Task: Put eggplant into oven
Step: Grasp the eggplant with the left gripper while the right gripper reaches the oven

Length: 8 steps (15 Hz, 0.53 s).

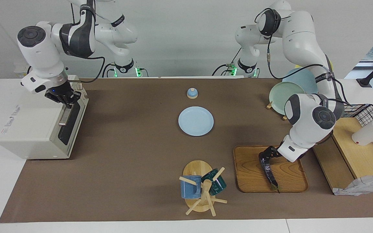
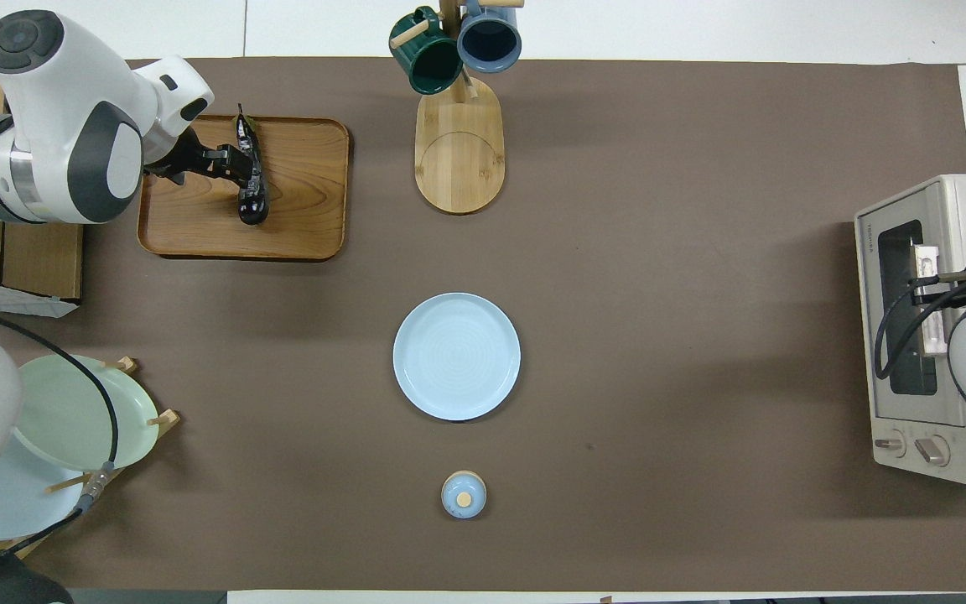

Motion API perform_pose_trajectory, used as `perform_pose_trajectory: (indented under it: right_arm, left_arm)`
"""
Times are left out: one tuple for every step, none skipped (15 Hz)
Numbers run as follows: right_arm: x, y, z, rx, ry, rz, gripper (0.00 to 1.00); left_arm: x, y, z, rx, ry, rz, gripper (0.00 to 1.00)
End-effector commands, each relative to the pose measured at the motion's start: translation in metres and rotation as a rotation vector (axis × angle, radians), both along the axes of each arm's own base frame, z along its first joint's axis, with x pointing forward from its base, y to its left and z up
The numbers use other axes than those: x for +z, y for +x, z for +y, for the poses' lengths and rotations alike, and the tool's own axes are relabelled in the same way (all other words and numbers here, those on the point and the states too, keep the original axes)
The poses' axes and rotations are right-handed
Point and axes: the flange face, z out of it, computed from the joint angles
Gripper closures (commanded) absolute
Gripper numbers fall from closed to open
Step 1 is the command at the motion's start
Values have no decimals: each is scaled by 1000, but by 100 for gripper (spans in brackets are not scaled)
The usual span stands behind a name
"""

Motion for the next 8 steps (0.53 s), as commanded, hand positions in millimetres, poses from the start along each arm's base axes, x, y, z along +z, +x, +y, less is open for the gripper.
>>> perform_pose_trajectory:
  right_arm:
    - [-11, -9, -23, 37, -10, -19, 100]
    - [-14, -10, -25, 39, -10, -23, 100]
    - [-16, -10, -25, 37, -9, -20, 100]
    - [-19, -12, -25, 35, -8, -13, 100]
    - [-23, -13, -24, 34, -7, -7, 100]
    - [-23, -12, -22, 32, -6, -13, 100]
    - [-22, -10, -18, 41, -5, -25, 100]
    - [-24, -9, -16, 40, 2, -25, 100]
  left_arm:
    - [-10, 1, -5, -15, -14, -24, 0]
    - [-16, -1, -7, -10, -24, -21, 0]
    - [-19, -2, -8, 1, -46, -25, 0]
    - [-19, -3, -17, -1, -59, -30, 0]
    - [-20, -4, -21, -6, -61, -29, 0]
    - [-22, -4, -22, -6, -61, -29, 0]
    - [-25, -5, -22, -6, -61, -31, 0]
    - [-27, -6, -23, -8, -60, -31, 0]
